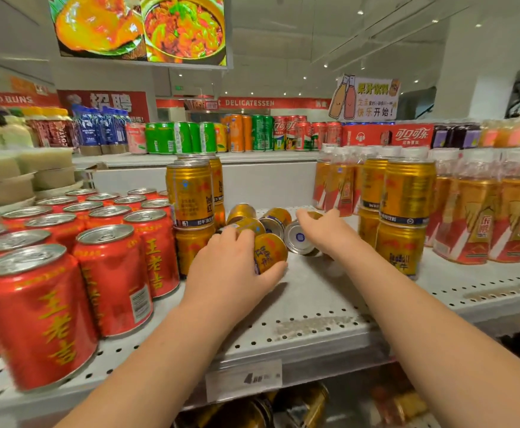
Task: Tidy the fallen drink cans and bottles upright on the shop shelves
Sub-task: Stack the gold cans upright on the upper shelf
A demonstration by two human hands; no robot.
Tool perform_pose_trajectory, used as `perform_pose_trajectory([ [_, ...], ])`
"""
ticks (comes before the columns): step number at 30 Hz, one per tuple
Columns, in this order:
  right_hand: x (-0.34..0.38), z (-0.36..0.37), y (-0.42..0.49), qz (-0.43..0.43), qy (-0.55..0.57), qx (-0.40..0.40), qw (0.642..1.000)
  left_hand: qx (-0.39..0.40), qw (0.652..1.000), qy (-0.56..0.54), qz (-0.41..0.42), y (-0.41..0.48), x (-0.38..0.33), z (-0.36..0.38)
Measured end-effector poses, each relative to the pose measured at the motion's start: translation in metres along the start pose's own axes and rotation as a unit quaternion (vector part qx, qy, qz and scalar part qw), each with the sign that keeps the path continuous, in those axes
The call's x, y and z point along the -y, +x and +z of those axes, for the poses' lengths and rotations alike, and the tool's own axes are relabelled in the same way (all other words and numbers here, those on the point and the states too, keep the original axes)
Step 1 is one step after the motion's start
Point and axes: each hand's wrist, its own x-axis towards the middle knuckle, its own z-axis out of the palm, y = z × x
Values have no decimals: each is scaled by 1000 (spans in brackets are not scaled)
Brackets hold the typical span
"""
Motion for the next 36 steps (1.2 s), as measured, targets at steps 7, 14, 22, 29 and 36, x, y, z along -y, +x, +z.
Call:
perform_pose_trajectory([
  [7,-1,-9,19,-43,-11,124,991,-30,996,89,9,-5,1,2],
  [14,-28,-32,0,-59,162,181,968,-9,998,-59,-35,-7,4,-2],
  [22,-65,-32,-45,-187,209,172,944,-57,933,-350,-63,-6,2,-4],
  [29,-76,-32,-62,-245,174,178,937,-68,833,-547,-41,6,-21,-16],
  [36,-78,-25,-57,-259,170,150,939,-110,805,-582,-35,38,-56,-15],
])
